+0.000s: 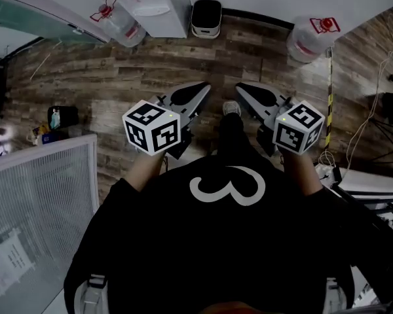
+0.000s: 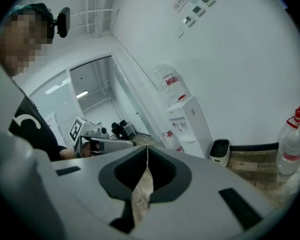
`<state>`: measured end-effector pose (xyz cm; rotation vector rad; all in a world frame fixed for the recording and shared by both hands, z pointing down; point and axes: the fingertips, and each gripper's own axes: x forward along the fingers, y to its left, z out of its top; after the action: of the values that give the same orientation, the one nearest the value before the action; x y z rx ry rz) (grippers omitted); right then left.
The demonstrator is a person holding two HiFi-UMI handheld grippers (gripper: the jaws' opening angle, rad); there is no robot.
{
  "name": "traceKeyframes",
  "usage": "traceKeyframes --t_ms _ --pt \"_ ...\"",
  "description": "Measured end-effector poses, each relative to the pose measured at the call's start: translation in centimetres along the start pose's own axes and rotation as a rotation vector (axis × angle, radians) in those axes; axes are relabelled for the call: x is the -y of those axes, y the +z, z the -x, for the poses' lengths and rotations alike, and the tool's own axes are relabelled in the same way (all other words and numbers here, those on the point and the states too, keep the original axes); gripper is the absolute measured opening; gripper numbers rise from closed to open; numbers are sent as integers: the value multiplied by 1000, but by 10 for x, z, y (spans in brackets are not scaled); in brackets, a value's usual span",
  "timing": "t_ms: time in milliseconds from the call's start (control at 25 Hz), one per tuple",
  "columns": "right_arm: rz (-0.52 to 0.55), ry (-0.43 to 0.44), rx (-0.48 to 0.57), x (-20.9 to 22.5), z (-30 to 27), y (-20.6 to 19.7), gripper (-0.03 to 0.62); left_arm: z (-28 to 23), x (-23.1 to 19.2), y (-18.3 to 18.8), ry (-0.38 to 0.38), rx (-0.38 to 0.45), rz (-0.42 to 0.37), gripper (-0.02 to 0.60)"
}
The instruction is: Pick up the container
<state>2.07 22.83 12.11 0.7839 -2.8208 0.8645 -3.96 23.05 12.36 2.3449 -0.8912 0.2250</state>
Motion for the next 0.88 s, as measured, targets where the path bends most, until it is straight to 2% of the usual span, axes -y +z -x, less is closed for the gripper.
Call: traceKeyframes --t_ms 520,880 --pt "-14 43 -83 184 -78 81 28 -146 -119 78 65 -34 132 17" --pt "9 51 -112 277 -126 99 28 -211 -186 104 103 -37 171 17"
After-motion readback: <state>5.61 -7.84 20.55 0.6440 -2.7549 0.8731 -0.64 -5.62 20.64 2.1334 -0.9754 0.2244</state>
